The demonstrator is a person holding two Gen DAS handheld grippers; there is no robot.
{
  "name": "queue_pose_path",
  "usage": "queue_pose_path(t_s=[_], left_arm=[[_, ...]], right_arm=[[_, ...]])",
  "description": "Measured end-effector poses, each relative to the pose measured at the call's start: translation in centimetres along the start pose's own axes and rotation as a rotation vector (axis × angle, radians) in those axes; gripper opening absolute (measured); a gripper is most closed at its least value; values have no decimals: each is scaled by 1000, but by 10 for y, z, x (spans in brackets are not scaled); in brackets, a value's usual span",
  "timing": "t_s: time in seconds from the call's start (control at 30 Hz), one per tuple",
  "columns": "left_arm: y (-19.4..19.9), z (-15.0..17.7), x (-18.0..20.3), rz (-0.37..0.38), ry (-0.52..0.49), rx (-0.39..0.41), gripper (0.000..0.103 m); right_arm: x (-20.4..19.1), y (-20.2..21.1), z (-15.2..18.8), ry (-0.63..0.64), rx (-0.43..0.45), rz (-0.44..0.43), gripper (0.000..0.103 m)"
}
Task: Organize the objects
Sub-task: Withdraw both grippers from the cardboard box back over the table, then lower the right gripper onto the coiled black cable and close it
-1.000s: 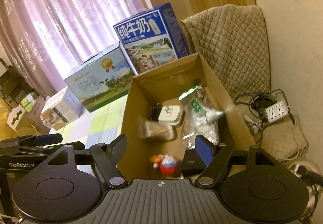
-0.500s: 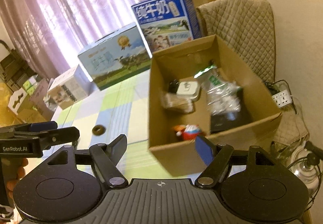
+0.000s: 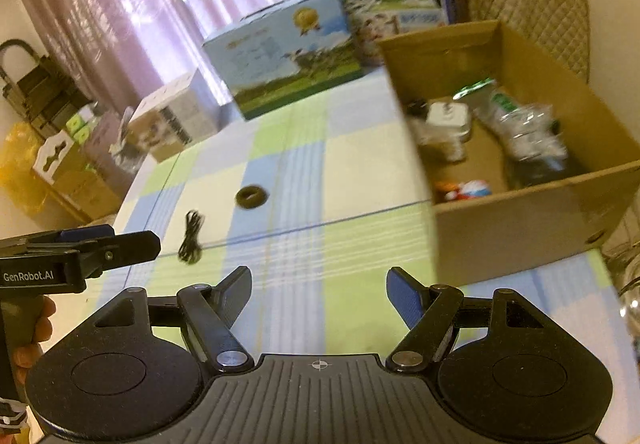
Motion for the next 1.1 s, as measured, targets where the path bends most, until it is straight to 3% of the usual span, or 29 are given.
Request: queue_pose_path(t_s=[0.57, 1.1], left_arm=[[5, 12, -102, -164, 134, -34, 102], [-27, 8, -169, -258, 225, -71, 102]], right_arm=[[-82, -81, 1, 141, -110, -80, 72], [-125, -169, -22, 269, -154, -73, 72]])
Point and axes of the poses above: each gripper's, at about its wrist camera, not at the fingertips, and y roughly against the way its jaws point, x to its right, z to its underside, the point moved 3 cm from there along -y, roughly the way its jaws point, and after that the axes turned 10 degrees about y, right-handed, at the moved point
